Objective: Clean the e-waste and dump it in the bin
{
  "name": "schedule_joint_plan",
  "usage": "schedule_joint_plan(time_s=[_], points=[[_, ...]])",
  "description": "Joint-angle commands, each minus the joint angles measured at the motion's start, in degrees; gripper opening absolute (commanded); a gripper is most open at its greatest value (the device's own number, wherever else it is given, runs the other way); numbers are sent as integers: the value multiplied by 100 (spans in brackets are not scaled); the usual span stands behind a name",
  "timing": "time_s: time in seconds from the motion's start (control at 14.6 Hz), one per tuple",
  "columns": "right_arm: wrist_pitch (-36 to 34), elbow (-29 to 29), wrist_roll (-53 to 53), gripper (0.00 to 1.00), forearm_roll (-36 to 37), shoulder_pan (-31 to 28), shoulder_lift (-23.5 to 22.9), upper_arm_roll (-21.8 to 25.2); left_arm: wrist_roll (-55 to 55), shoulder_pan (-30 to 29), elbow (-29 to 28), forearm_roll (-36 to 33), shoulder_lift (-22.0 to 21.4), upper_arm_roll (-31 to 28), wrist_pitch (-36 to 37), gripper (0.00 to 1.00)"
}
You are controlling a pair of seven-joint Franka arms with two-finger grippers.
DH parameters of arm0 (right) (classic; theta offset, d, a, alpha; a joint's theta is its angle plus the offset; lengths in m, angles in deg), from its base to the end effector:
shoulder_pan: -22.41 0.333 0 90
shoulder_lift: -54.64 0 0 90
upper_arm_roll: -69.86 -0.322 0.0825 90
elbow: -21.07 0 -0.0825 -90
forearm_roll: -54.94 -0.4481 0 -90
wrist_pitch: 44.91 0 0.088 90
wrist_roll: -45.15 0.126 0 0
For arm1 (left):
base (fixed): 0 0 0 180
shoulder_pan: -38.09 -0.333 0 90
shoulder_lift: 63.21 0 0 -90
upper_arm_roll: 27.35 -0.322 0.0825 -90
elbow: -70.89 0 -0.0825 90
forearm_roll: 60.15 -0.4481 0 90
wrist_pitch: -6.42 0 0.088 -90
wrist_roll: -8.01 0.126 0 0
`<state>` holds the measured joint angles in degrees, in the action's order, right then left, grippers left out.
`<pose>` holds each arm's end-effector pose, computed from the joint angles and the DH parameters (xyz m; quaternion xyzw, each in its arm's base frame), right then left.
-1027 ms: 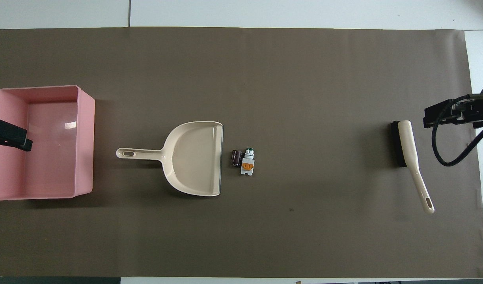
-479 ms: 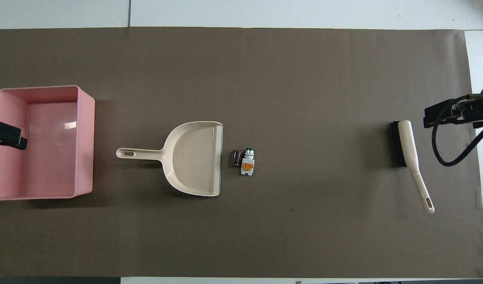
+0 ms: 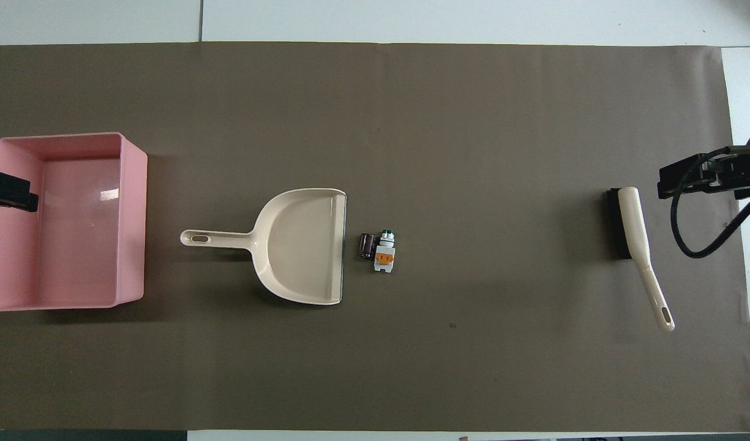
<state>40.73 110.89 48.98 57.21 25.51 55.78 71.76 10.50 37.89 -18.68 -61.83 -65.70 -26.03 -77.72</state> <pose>0.6033 0.0072 0.6190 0.9992 -0.0239 -0.0256 0.0206 0.5931 -0.0079 0.6332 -0.9991 0.0303 0.0258 0.0148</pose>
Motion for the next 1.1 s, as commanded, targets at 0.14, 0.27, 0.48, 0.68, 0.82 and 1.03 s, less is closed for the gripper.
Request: schedule_joint_plan(time_s=[0.14, 0.27, 0.48, 0.68, 0.82, 1.03], points=[[163, 578, -14, 100, -113, -11, 316, -14, 59, 55, -192, -123, -147, 35, -208, 99], [837, 1210, -32, 100, -236, -63, 553, -5, 504, 116, -288, -87, -173, 44, -453, 99], [1796, 2615, -295, 100, -280, -256, 1054, 30, 2049, 353, -490, -87, -199, 44, -612, 99], [2123, 3321, -637, 100, -280, -615, 1100, 47, 3543, 468, -859, -79, -296, 44, -954, 97], [2570, 3865, -1172, 100, -280, -1002, 1091, 47, 4406, 607, -1079, -79, -288, 44, -999, 97], [3195, 4534, -1341, 100, -280, -1328, 1082, 47, 5338, 1037, -1605, -122, -287, 44, -1262, 98]])
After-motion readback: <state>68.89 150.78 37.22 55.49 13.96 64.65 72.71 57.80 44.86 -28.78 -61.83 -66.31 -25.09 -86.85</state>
